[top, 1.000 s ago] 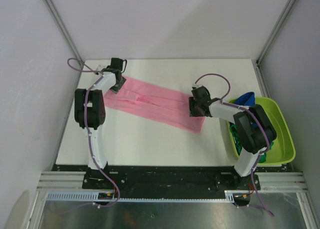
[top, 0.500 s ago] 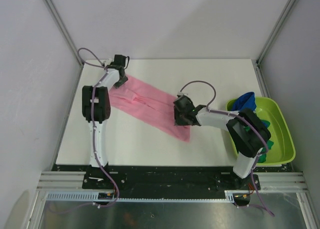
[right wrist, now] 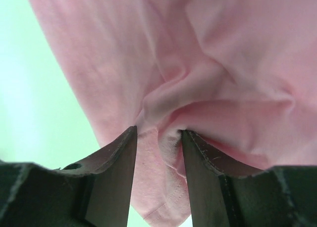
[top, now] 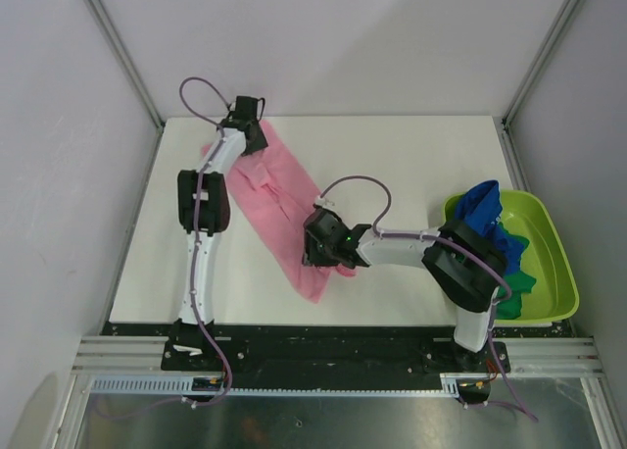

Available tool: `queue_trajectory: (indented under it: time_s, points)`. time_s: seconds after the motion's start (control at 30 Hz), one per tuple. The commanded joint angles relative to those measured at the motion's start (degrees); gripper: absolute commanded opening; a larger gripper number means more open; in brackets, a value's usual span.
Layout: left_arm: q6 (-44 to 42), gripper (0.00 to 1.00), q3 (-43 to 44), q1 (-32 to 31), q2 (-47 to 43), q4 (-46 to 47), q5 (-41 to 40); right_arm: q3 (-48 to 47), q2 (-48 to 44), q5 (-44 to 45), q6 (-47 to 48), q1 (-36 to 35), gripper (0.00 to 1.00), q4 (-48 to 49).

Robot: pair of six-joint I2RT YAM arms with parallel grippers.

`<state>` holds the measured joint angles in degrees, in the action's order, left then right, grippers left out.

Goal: Fold and stack the t-shirts
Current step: Rotate the tshirt 90 degrees

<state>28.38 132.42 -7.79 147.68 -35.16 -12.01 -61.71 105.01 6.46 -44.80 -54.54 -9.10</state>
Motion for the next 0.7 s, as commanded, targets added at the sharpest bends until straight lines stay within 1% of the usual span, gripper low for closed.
queue_trajectory:
  time_s: [0.0, 0.13, 0.33, 0.43, 0.57, 0.67]
  points:
    - [-5.1, 0.46, 4.39, -2.83, 2.53, -0.1, 8.97, -1.43, 6.58, -5.75, -4.15, -3.21, 0.47, -1.96]
    - [-6.6, 0.46, 5.66, -4.07, 3.96, -0.08, 13.73, -4.94, 9.51, -6.6, -4.38, -4.6, 0.47, -1.66]
    - [-5.99, 0.46, 6.83, -4.75, 6.79, -0.02, 21.65, -8.24, 12.44, -8.29, -4.51, -5.55, 0.46, -1.47]
    - [-5.39, 0.47, 6.95, -4.64, 6.99, -0.03, 21.87, -9.0, 12.52, -8.34, -4.23, -5.57, 0.47, -1.89]
    - [-4.96, 0.53, 8.69, -4.06, 7.24, 0.01, 21.56, -9.63, 10.63, -6.92, -3.07, -5.62, 0.47, -3.77]
    - [-5.06, 0.58, 10.39, -3.5, 7.53, 0.88, 22.51, -9.73, 7.75, -3.91, -1.97, -6.04, 0.49, -6.82]
